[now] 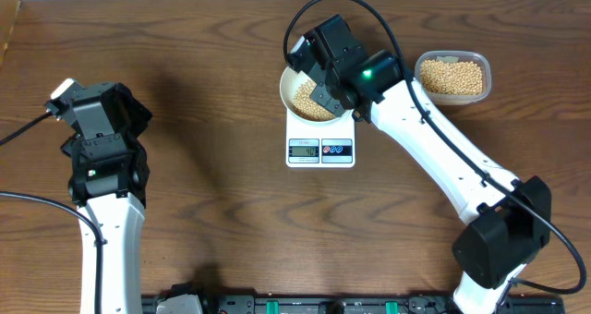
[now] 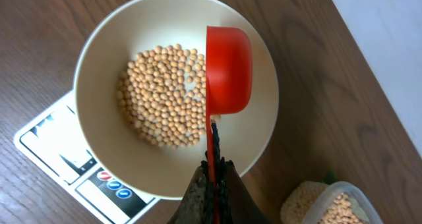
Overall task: Scoop item into bowl and weigh 50g on scale
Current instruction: 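Tip the red scoop to pour soybeans into the white bowl, then carry the empty red scoop back right above the soybean tub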
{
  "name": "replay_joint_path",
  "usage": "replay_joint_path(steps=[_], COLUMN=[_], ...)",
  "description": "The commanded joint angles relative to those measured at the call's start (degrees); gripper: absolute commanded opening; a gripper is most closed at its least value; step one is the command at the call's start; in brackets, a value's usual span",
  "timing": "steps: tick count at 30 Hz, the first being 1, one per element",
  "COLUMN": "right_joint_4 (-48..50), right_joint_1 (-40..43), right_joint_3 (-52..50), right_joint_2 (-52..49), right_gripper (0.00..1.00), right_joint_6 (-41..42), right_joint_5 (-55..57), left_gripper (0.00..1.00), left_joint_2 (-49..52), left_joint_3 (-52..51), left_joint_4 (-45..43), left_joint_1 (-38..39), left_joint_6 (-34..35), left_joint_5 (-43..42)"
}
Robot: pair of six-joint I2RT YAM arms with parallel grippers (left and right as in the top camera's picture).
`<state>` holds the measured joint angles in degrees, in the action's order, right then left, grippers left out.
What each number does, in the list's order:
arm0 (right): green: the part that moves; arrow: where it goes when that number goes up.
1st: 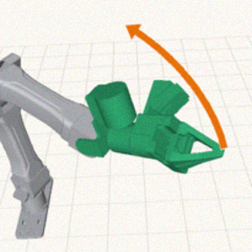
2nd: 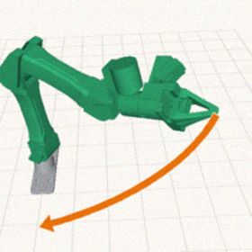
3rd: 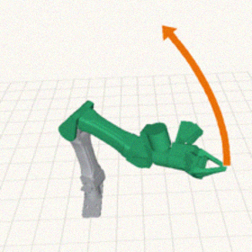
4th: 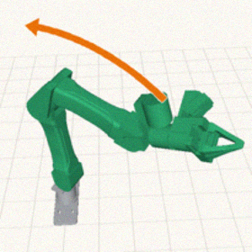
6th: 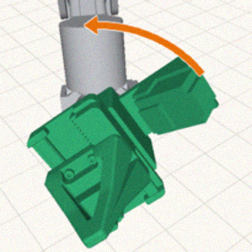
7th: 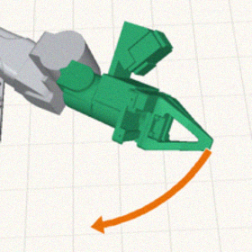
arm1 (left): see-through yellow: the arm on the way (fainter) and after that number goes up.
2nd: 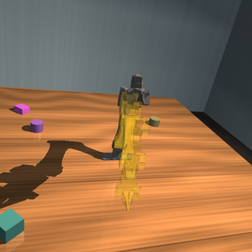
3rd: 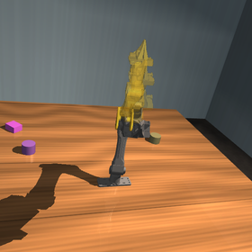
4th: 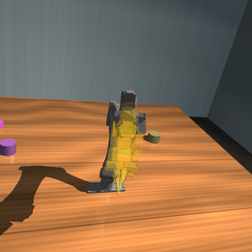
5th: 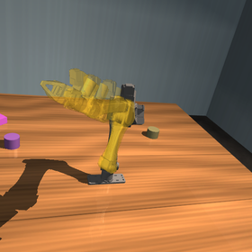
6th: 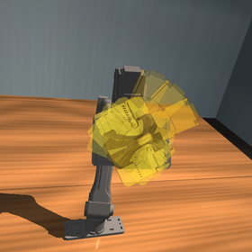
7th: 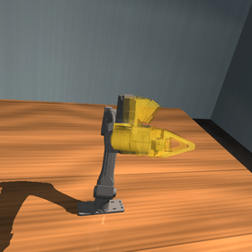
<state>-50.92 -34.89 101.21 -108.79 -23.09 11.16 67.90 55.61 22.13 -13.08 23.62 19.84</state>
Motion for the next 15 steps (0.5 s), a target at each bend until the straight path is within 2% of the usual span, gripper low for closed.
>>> replay_joint_path(steps=[1,6,15], right_joint_4=[0.4,1.2,2.8], right_joint_1=[0.0,2.6,14.4], right_joint_3=[1.2,1.2,1.2], right_joint_2=[1.5,2.8,8.4], right_gripper=[0.01,0.01,0.01], right_joint_6=[1.1,5.2,12.7], right_joint_5=[1.9,-5.4,-26.5], left_gripper=[0.93,0.93,0.93], left_joint_2=[0.4,0.4,0.4], left_joint_3=[0.0,0.0,0.0], left_joint_4=[0.1,0.1,0.1], left_joint_1=[-0.2,-0.2,-0.2], left_joint_6=[0.1,0.1,0.1], left_joint_5=[0.8,0.8,0.8])
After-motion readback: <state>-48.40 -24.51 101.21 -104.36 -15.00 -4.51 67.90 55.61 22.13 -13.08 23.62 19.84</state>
